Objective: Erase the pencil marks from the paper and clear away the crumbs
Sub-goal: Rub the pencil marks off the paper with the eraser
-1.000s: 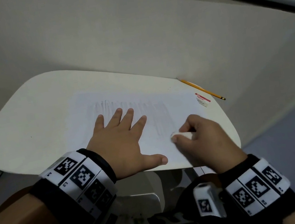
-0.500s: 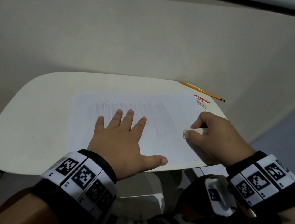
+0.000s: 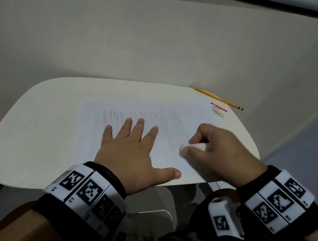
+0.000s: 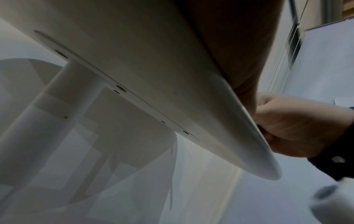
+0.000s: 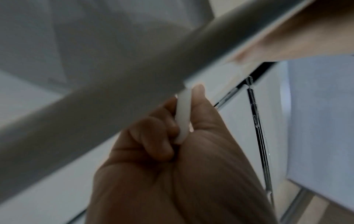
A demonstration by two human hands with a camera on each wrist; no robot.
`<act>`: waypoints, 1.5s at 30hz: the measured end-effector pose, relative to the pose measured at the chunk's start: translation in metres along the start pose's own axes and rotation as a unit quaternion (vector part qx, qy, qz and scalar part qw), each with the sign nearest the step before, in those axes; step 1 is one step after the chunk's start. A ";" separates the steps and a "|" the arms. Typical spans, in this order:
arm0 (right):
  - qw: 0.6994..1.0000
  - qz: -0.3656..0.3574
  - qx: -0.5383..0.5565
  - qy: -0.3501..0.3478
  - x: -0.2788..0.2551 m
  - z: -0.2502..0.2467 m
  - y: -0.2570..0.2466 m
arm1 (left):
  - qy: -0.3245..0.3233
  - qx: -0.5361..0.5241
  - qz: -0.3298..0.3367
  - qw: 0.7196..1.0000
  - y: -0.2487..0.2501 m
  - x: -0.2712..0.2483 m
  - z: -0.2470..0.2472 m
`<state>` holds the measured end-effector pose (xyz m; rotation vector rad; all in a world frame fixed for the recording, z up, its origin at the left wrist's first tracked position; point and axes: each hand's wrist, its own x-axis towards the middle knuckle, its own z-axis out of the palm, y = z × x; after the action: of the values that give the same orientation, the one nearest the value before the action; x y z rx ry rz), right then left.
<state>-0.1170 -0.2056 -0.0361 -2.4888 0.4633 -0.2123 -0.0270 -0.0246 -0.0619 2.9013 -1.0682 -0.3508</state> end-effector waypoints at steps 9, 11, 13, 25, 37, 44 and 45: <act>0.999 0.027 -0.025 0.038 0.008 -0.012 0.012 | 0.000 0.006 0.000 1.000 0.000 0.001 0.000; 0.999 0.007 0.030 -0.019 -0.002 -0.006 0.007 | -0.002 0.007 0.000 1.000 0.000 0.001 -0.001; 0.999 0.007 0.024 -0.040 -0.007 -0.005 0.009 | -0.003 0.009 -0.001 1.000 0.000 0.002 -0.001; 0.999 -0.036 -0.015 -0.037 -0.004 0.007 -0.007 | -0.004 0.004 0.000 1.000 0.001 0.002 0.000; 0.998 -0.051 -0.005 -0.025 0.005 0.019 -0.014 | -0.002 -0.001 0.001 1.000 0.001 0.002 0.000; 0.997 -0.015 -0.037 0.063 0.023 0.008 -0.005 | -0.002 -0.001 0.001 1.000 0.001 0.002 0.000; 0.998 -0.034 -0.022 0.043 0.018 0.013 -0.011 | -0.001 -0.001 0.002 1.000 0.001 0.002 -0.001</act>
<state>-0.0936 -0.1969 -0.0394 -2.5474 0.4233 -0.3403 -0.0262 -0.0263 -0.0616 2.8975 -1.0735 -0.3545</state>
